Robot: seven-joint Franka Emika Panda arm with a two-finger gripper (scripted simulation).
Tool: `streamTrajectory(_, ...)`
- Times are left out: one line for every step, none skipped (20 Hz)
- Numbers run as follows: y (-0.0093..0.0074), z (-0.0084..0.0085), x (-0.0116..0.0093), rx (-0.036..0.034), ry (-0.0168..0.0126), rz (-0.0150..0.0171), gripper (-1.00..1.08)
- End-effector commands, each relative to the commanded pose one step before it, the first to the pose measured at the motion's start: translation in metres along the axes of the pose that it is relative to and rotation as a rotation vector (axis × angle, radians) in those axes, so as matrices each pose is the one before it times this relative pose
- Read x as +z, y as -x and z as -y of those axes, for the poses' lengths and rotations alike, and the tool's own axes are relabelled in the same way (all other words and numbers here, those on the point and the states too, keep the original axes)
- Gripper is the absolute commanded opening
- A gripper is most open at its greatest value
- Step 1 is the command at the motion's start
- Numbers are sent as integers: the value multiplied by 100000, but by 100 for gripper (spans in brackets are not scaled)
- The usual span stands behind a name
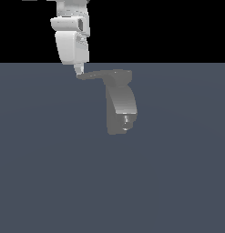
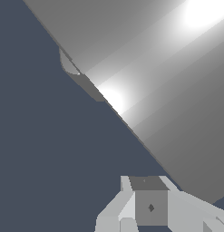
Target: Turn on the faucet by rotating a designated handle.
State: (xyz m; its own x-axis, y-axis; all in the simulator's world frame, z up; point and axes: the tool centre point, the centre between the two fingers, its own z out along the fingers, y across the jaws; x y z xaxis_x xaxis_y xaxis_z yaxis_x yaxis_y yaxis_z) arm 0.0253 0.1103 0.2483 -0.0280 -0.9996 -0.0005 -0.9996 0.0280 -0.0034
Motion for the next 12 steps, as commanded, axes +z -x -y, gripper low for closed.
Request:
streamTrajectory(175, -960, 6, -257, 340, -92, -100)
streamTrajectory(16, -302, -1, 0, 0, 0, -100)
streamTrajectory(17, -303, -2, 0, 0, 0, -100)
streamTrajectory(0, 0, 0, 0, 0, 0, -100)
streamTrajectory(-133, 434, 6, 208, -245, 126, -100)
streamTrajectory(-202, -237, -4, 0, 0, 0, -100)
streamTrajectory(-203, -237, -4, 0, 0, 0, -100)
streamTrajectory(-204, -238, -4, 0, 0, 0, -100)
streamTrajectory(-204, -239, -4, 0, 0, 0, -100)
streamTrajectory(-205, -240, -4, 0, 0, 0, -100)
streamTrajectory(-206, -241, -4, 0, 0, 0, -100)
streamTrajectory(-207, -242, -4, 0, 0, 0, -100)
